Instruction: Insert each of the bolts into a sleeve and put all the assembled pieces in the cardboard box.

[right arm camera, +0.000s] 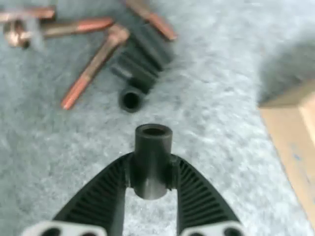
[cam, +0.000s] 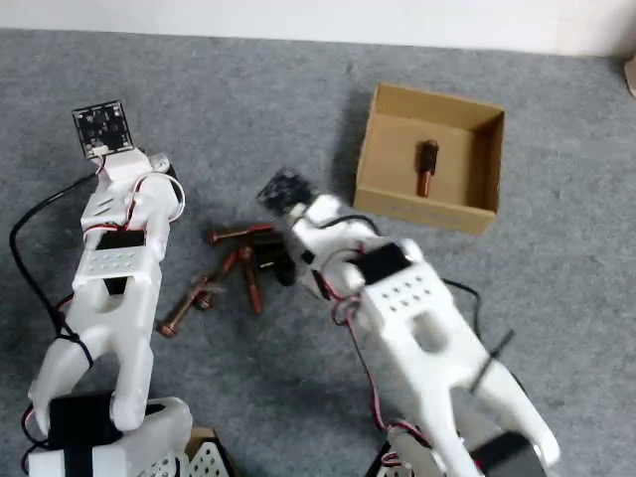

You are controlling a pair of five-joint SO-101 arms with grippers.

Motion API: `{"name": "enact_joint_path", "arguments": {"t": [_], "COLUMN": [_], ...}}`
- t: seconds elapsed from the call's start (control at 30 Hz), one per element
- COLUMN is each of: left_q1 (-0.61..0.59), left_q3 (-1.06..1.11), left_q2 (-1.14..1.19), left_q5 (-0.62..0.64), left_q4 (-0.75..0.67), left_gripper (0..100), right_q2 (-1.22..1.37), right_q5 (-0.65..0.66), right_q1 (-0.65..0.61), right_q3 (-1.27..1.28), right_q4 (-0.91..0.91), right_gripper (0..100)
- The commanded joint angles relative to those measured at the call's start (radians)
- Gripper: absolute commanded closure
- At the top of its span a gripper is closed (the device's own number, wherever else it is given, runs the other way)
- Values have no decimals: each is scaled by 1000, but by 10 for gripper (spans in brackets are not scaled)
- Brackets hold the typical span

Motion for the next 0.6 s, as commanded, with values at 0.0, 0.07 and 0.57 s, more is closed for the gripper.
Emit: {"name": "enact_joint_path", "arguments": {"t": [0.0, 0.07, 0.57], "left_q1": [-1, 24, 150], "left_q3": [-77, -153, -1023], "left_q2": [-5, -2, 403], "left_q5": [-2, -2, -325], "left_q4": [-14, 127, 1227], "left_gripper": [993, 993, 934], "right_q2": [-197, -297, -653], "right_q5": [-87, -106, -103], "right_q1": [50, 74, 246], "right_q3": [58, 134, 576], "right_q4": [-21, -21, -162], "right_gripper": [993, 993, 993]}}
